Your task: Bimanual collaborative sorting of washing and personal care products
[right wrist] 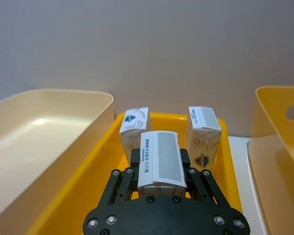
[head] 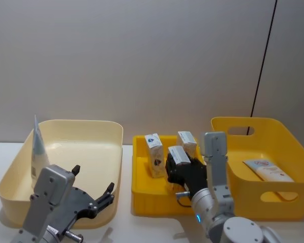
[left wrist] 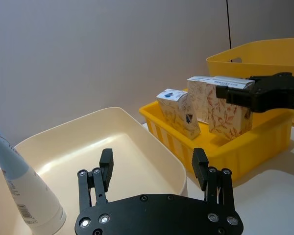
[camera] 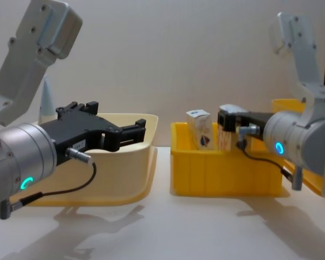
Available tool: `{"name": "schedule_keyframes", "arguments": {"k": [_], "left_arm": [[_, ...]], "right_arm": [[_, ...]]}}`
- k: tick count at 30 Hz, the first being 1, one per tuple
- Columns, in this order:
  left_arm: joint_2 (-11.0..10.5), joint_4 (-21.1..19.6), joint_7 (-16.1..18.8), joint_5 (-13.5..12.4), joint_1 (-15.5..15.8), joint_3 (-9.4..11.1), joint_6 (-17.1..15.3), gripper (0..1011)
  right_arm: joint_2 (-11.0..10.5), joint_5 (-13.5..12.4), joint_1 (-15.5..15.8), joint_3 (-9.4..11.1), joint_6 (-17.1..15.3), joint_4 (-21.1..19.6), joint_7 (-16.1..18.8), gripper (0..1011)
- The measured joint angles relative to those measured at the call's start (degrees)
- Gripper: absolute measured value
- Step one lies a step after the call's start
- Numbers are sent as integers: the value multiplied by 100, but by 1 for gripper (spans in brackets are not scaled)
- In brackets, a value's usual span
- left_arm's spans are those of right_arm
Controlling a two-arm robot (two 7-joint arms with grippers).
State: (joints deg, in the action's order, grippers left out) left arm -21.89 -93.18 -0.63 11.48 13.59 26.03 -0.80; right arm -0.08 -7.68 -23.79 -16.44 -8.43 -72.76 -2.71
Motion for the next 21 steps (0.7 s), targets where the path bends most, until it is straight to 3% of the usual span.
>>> {"name": "schedule_keyframes", "arguments": {"k": [13,21], "left_arm": [[0,0,0,0,0,0,0,1003],[0,0,0,0,0,0,0,1003]], "right_arm": [[-46,-116,55,211,735,-250,199,425],[-107,-189,109,487,1246,-546,231,425]]}}
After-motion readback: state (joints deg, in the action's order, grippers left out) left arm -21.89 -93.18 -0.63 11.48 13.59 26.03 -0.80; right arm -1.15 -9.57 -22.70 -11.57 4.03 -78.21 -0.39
